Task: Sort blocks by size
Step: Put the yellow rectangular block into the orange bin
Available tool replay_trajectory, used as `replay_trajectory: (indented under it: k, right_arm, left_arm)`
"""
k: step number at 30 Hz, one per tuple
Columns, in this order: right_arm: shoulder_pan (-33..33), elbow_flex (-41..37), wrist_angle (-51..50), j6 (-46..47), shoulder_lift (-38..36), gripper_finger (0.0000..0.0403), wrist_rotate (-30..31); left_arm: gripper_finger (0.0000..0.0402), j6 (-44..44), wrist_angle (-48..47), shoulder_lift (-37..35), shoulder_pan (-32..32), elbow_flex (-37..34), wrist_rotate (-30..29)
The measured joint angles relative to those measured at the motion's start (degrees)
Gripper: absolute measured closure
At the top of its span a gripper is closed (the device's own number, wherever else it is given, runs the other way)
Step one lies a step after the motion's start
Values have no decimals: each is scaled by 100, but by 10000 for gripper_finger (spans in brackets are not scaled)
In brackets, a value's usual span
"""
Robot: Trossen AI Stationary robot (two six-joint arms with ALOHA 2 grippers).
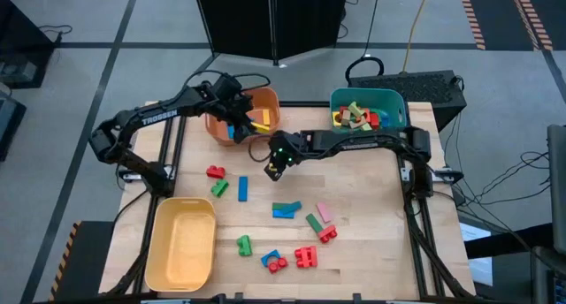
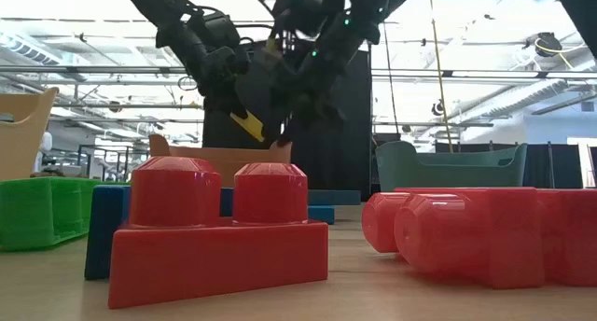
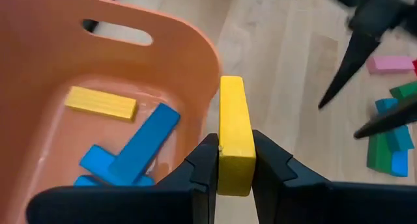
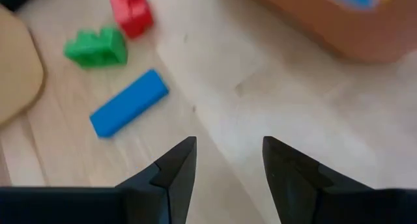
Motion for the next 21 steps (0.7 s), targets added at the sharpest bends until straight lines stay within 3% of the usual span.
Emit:
replay_trajectory:
  k: [8, 13, 21]
  right_arm:
    - [51, -4, 193, -2, 343, 241, -81]
    - [45, -7, 756, -267, 341, 241, -71]
    - [49, -7, 1356, -1003, 339, 241, -71]
  left_arm:
    - [346, -12, 0, -88, 233, 1, -1308]
    - [346, -384, 21, -62, 306, -2, -1575]
    - [346, -754, 56, -59, 334, -245, -2545]
